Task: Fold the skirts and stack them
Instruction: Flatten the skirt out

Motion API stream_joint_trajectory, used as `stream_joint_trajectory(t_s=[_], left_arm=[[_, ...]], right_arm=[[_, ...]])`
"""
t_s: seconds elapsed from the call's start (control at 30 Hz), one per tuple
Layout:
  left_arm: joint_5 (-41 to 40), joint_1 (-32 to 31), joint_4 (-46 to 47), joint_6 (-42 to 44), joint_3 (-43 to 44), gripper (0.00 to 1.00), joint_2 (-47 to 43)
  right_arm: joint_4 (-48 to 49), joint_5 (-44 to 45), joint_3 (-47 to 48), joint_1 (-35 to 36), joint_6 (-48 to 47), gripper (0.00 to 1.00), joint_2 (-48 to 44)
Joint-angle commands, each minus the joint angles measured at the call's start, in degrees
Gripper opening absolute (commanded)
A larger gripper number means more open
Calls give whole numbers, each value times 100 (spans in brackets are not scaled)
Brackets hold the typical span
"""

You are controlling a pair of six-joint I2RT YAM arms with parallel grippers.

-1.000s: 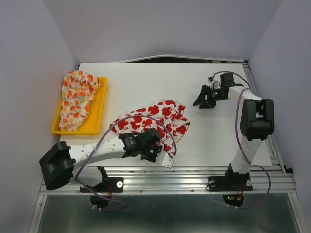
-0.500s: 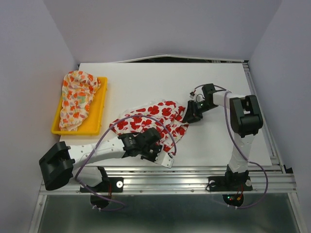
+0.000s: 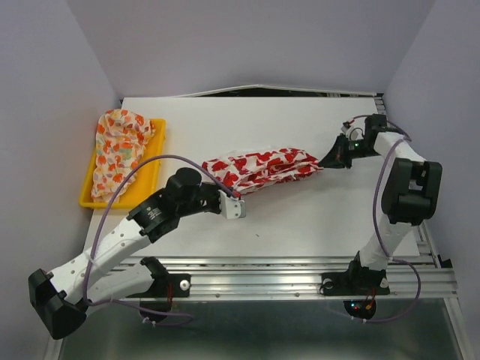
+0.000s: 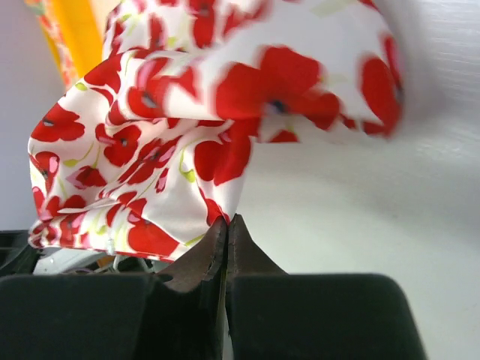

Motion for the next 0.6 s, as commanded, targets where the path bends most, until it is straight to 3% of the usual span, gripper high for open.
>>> stream_joint_trajectory(t_s=[0.0, 0.03, 0.23, 0.4, 0.5, 0.57], left_arm=[[76, 118, -208, 543, 102, 0, -325], [217, 109, -375, 884, 50, 0, -326], [1053, 74, -913, 914, -345, 0, -474], [238, 126, 526, -157, -469, 0, -590], [-615, 249, 1371, -641, -207, 0, 76], [-723, 678, 1504, -729, 486, 0, 964]], right_arm=[[90, 160, 445, -317, -133, 1, -600], [90, 195, 323, -317, -203, 1, -679], [-244, 275, -126, -317, -635, 1, -731], [-43, 485, 267, -317, -372, 1, -1102], [229, 539, 917, -317, 94, 1, -656], [440, 512, 1786, -317, 472, 1, -312]])
